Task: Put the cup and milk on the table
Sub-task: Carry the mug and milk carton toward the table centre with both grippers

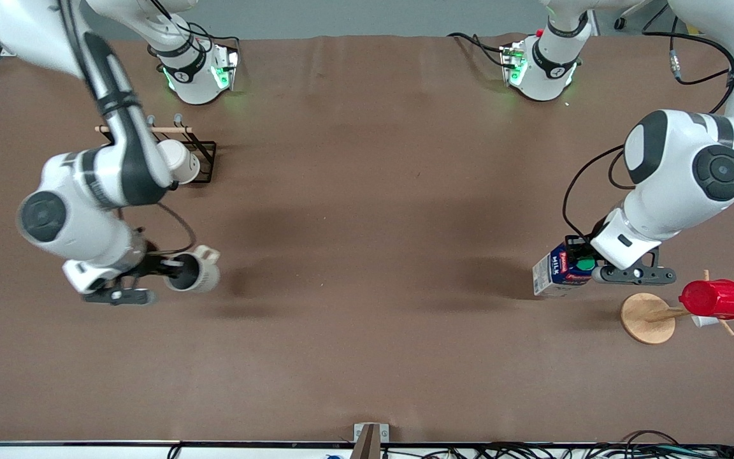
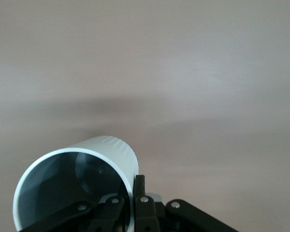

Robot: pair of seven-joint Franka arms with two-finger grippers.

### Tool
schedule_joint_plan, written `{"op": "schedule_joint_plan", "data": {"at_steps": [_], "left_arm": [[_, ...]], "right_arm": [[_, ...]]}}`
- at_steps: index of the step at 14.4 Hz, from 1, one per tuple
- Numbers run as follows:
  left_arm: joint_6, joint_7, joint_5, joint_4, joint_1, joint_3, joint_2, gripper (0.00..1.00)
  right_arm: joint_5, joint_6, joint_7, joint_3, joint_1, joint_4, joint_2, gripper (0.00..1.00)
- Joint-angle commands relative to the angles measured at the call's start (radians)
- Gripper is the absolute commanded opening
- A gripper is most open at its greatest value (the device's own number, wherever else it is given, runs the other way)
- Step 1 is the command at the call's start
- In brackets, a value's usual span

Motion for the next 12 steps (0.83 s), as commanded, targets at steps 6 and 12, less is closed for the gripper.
{"op": "schedule_joint_plan", "data": {"at_steps": [6, 12], "left_arm": [[-0.136, -0.152, 0.004, 0.125, -0.01, -0.083, 0.004, 0.29], [-0.134, -0.439, 0.006, 0.2, -0.128, -0.131, 0.073, 0.29]], "right_arm": [[-0.024, 0.177, 0.068, 0.073, 0.211, 0.087, 0.129, 0.0], [-0.06, 0.216, 0.099, 0.075, 0.375, 0.173, 0.273, 0.01]]}}
